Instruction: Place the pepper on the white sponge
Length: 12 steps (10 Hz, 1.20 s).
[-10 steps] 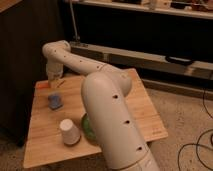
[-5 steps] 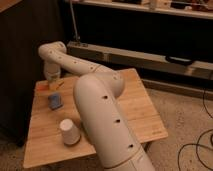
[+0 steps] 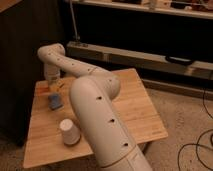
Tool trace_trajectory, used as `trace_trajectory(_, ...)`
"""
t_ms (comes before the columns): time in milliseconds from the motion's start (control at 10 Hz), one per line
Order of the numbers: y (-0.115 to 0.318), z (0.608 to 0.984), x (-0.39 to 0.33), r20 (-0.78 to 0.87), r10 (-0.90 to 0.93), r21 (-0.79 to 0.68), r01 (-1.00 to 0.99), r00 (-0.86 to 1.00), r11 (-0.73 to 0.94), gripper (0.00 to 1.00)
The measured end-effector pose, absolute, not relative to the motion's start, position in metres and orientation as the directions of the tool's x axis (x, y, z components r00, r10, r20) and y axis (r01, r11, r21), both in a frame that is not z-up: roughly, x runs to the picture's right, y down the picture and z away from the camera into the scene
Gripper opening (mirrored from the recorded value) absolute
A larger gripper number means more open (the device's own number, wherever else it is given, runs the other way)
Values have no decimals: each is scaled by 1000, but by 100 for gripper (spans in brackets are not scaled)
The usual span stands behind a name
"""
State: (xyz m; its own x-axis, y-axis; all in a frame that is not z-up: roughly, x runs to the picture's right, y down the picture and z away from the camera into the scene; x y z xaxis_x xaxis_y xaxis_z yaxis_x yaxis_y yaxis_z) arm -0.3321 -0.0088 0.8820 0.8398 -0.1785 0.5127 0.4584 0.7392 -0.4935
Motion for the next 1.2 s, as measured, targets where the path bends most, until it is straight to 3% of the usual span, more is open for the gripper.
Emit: trace_trajectory(1200,18,892,-339,509,-202,-524,488,837,698,0)
